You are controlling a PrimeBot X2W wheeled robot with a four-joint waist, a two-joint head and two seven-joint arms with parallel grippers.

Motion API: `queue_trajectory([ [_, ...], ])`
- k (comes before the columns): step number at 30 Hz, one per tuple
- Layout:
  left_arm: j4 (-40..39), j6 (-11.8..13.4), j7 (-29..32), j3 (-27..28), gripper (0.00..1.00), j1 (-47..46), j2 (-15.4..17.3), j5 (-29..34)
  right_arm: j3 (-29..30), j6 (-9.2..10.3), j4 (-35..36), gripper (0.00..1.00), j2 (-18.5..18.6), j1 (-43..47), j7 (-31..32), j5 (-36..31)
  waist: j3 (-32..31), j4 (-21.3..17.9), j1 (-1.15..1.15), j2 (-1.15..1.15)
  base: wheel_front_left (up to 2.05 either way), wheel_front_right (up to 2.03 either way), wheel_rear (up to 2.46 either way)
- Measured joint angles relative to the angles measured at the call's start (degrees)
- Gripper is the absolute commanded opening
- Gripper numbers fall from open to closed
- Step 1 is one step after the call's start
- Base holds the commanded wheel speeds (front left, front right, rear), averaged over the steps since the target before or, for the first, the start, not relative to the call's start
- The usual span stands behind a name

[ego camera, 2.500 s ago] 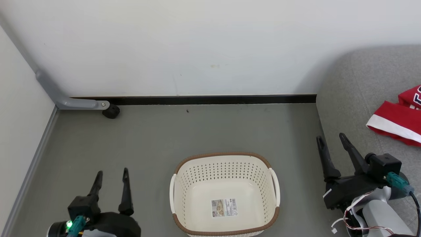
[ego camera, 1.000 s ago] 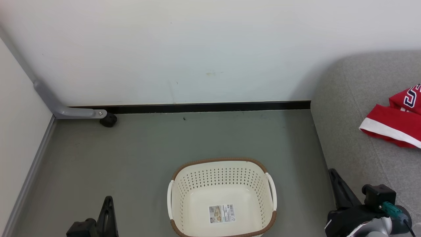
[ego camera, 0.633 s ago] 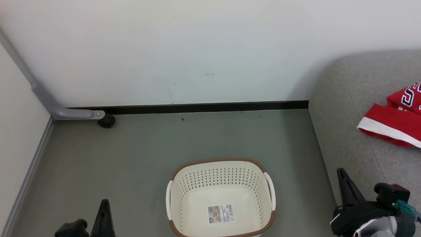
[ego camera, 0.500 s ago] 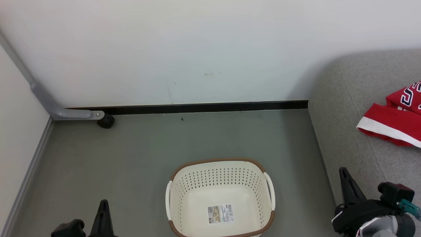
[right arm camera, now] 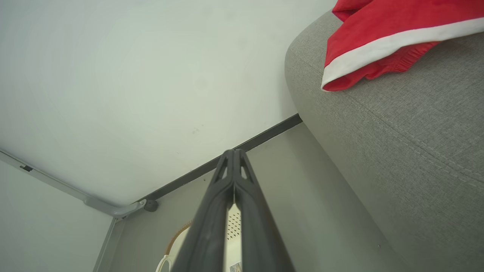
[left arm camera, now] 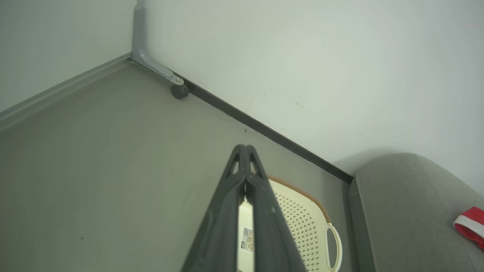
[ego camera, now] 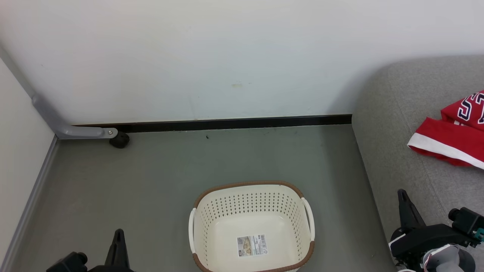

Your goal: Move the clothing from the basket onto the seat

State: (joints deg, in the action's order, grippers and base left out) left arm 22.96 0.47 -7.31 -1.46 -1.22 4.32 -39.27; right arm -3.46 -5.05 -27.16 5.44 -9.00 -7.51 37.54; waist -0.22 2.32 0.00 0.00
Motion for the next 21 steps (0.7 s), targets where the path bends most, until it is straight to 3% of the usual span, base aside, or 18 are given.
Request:
queue_trajectory([
  [21,-1.8,-2.1,4.2,1.9,0.0,-0.9,-0.7,-15.4,3.5,-0.49,3.0,0.0,-0.8,0.5,4.4,16.4,0.1,-0.7,0.0,0.0,0.0,0.0,0.0],
])
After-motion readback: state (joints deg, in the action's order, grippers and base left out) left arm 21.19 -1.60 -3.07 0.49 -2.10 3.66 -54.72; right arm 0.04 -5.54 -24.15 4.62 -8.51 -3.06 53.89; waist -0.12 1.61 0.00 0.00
